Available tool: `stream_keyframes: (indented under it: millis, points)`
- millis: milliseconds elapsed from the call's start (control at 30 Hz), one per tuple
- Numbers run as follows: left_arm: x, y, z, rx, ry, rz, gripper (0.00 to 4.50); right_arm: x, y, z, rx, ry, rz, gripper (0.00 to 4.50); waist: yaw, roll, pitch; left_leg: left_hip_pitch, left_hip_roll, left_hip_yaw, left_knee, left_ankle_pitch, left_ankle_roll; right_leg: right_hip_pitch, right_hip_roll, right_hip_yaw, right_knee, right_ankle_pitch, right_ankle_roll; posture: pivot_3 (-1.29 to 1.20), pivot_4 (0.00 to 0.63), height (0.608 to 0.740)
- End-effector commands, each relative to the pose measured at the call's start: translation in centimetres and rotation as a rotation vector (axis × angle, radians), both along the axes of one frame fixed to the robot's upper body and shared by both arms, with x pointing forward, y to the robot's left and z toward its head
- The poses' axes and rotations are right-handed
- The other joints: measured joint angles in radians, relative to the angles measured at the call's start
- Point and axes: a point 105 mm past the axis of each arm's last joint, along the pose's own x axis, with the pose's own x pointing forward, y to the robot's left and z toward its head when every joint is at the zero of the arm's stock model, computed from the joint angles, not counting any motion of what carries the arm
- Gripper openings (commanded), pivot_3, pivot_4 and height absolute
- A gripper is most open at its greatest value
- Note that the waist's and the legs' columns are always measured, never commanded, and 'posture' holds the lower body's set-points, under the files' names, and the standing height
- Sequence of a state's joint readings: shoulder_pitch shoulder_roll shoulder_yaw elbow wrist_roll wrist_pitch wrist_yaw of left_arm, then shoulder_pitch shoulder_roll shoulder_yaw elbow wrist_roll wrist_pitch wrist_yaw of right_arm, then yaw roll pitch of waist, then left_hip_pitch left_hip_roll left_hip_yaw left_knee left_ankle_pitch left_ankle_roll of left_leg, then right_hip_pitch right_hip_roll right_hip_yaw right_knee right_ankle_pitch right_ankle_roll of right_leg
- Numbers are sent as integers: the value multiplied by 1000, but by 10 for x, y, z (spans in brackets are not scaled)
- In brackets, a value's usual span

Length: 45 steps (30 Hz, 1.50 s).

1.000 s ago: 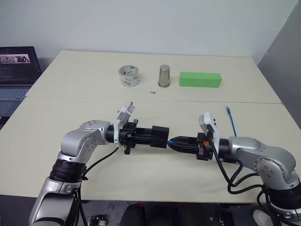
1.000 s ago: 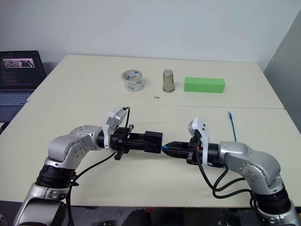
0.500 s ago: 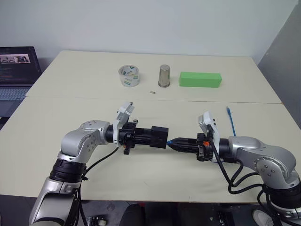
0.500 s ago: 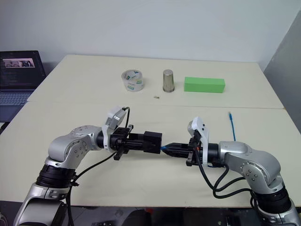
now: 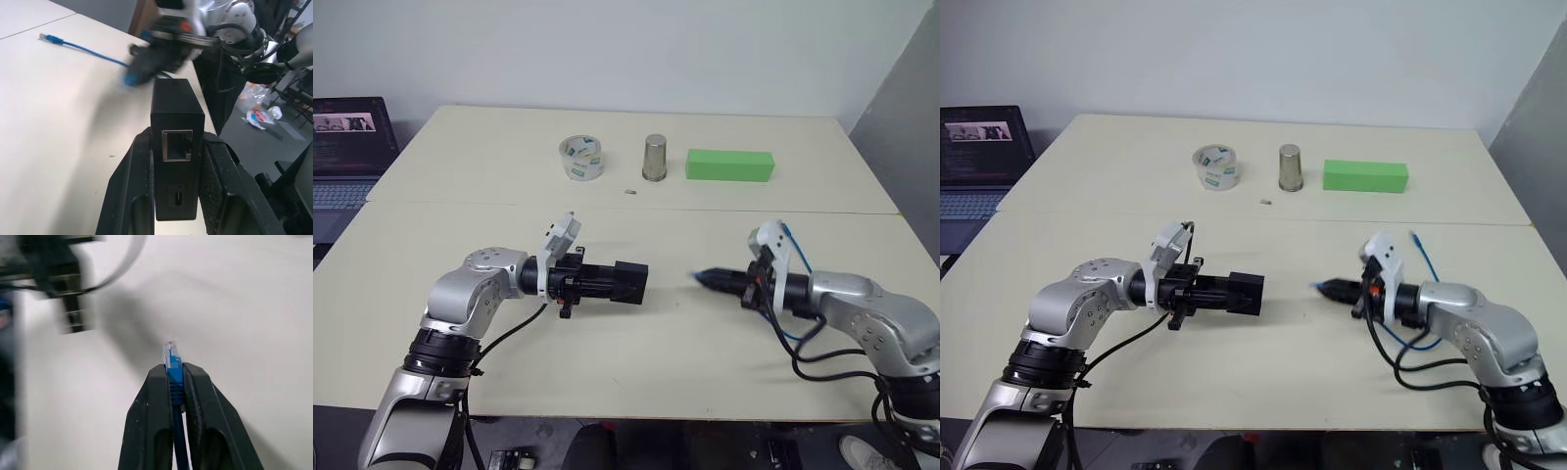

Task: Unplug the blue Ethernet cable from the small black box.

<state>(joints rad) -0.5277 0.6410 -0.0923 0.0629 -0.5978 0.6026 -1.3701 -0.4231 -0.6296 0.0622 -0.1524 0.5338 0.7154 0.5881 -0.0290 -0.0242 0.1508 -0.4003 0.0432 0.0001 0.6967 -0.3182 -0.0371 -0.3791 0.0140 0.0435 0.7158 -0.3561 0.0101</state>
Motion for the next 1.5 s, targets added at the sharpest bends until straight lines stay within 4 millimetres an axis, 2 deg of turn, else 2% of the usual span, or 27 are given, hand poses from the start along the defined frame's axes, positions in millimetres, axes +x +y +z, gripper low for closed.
stream_keyframes:
  millis: [33,67,133,233,367,500,600,700,833,1067,1100,1133,1400,1500]
  points:
    - [6,-1,7,-6,-58,54,794,45,-48,-1,-132,-162,-332,57,2,1,1,0,0,0,0,1,-2,0,0,0,0,0,0,0,150,740]
    - [6,-2,5,1,-64,61,794,48,-50,-3,-140,-172,-346,406,2,1,1,-1,0,0,0,2,-3,-1,0,0,0,0,0,0,150,740]
    - [9,-4,2,6,-77,87,794,50,-51,-5,-145,-185,-345,828,1,1,1,-1,0,1,-1,2,-3,-1,0,0,-1,0,0,0,150,740]
    - [15,-4,0,4,-106,149,794,44,-42,1,-132,-200,-275,1482,0,3,2,-2,0,2,-1,2,-3,-3,0,1,-1,0,0,0,150,740]
    - [37,-1,-2,-4,-220,324,794,22,-25,18,-139,-232,-96,2274,1,4,3,-2,1,2,-1,2,-3,-3,0,1,0,0,0,0,150,740]
    - [73,15,3,-19,-386,627,794,-17,9,42,-64,-237,162,3201,4,4,3,-2,0,1,0,2,-3,-2,-1,1,0,0,0,0,150,740]
    - [94,39,5,-34,-482,850,794,-44,38,57,-28,-251,319,3201,5,5,3,-2,0,1,0,2,-3,-2,-1,0,0,0,0,0,150,740]
    - [106,56,-3,-24,-522,980,794,-50,52,56,-43,-255,356,3201,3,4,3,-2,1,1,0,2,-3,-2,0,0,0,0,0,0,150,740]
    - [117,74,-19,-25,-493,1127,794,-51,60,51,-63,-249,372,3201,4,4,3,-2,0,0,0,2,-3,-1,-1,-1,0,0,0,0,150,740]
    - [117,84,-52,-3,-394,1191,794,-49,62,47,-83,-239,366,3201,5,3,3,-2,-1,0,0,2,-3,-2,-2,-1,0,0,0,0,150,740]
    - [116,85,-55,-6,-379,1195,1494,-49,62,46,-85,-239,365,3229,4,3,3,-2,-1,0,0,2,-3,-2,-2,-1,0,0,0,0,150,740]
    - [115,85,-57,-8,-364,1194,1568,-49,62,46,-86,-239,364,3229,3,3,3,-2,-1,0,0,2,-3,-2,-2,-1,1,0,0,0,150,740]
    - [100,92,-65,36,-369,1181,3112,-52,59,41,-95,-218,346,3229,2,3,3,-1,-1,0,0,2,-3,-2,-2,-1,1,0,0,0,150,740]
    - [87,93,-67,103,-370,1142,3112,-53,53,39,-94,-207,312,3229,-1,3,3,-1,0,0,0,2,-3,-1,-2,-1,1,0,0,0,150,740]
